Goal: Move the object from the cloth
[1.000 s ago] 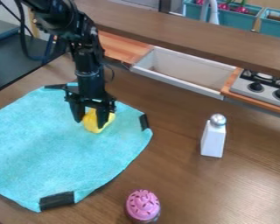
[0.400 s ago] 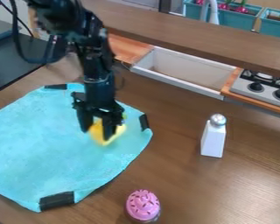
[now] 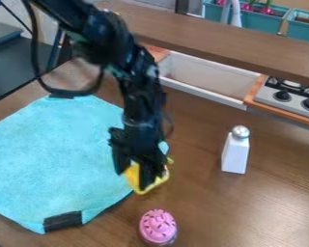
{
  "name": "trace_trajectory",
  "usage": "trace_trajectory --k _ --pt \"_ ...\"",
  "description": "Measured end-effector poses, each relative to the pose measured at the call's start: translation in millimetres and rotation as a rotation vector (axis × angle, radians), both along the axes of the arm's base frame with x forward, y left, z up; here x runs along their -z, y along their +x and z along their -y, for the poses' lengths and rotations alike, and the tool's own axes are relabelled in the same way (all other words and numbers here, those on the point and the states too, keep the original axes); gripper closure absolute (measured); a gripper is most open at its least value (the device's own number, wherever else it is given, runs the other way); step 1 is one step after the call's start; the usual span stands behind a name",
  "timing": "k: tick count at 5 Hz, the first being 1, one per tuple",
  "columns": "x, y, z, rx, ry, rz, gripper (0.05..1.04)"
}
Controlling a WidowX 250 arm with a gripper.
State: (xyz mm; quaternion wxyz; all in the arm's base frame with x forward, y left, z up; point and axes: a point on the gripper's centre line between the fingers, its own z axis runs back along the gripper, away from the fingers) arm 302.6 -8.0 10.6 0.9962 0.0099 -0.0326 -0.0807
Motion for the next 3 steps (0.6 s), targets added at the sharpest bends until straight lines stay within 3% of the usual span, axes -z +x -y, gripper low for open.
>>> trace_trajectory --k 2,3 --pt "8.1 -6.5 34.5 0.05 -0.002 0.013 0.362" --pt "8.7 -0.2 36.7 0.043 -0.014 0.037 0.289"
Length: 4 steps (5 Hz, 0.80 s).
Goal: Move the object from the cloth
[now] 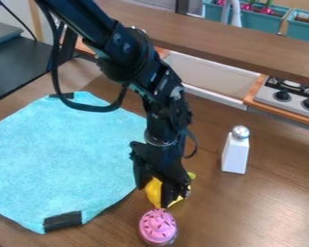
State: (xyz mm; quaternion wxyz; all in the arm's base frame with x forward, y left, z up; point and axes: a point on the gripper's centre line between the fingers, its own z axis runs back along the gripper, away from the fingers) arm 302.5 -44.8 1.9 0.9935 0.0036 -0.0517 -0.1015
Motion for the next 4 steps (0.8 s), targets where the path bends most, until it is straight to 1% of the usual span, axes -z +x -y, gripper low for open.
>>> trace_trajectory --k 1,2,3,4 --pt "8.3 -1.5 0.4 -0.007 -0.002 -0.017 0.083" --pt "3.4 0.2 -8.7 -0.02 -0.041 -0.017 0.081" --pt "-25.3 2.7 -16.6 -0.032 -0.083 0.07 0.082" --pt "-61.1 -4.9 -39.6 -0.081 -0.147 0.104 0.083"
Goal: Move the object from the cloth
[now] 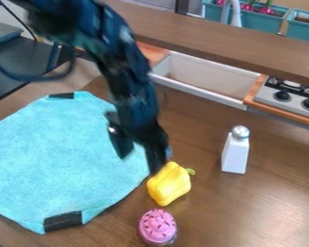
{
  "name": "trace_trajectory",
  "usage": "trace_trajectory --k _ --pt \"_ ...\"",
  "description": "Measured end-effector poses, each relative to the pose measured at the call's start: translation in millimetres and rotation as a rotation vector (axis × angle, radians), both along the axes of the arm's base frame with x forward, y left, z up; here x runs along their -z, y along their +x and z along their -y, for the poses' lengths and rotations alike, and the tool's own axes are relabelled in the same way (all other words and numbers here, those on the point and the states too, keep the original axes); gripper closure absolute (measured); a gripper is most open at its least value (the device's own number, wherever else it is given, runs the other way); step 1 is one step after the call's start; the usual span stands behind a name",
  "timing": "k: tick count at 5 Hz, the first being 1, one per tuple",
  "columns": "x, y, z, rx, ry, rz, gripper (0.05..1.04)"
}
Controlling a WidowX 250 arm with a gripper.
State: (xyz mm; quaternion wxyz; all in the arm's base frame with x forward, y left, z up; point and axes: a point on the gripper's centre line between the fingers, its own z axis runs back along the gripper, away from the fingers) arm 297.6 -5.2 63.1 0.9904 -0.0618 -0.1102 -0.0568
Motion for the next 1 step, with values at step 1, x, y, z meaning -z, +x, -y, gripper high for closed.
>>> trace_trajectory --k 1 --pt "-26.4 -14.5 -20.9 -0.062 0.014 -0.016 0.083"
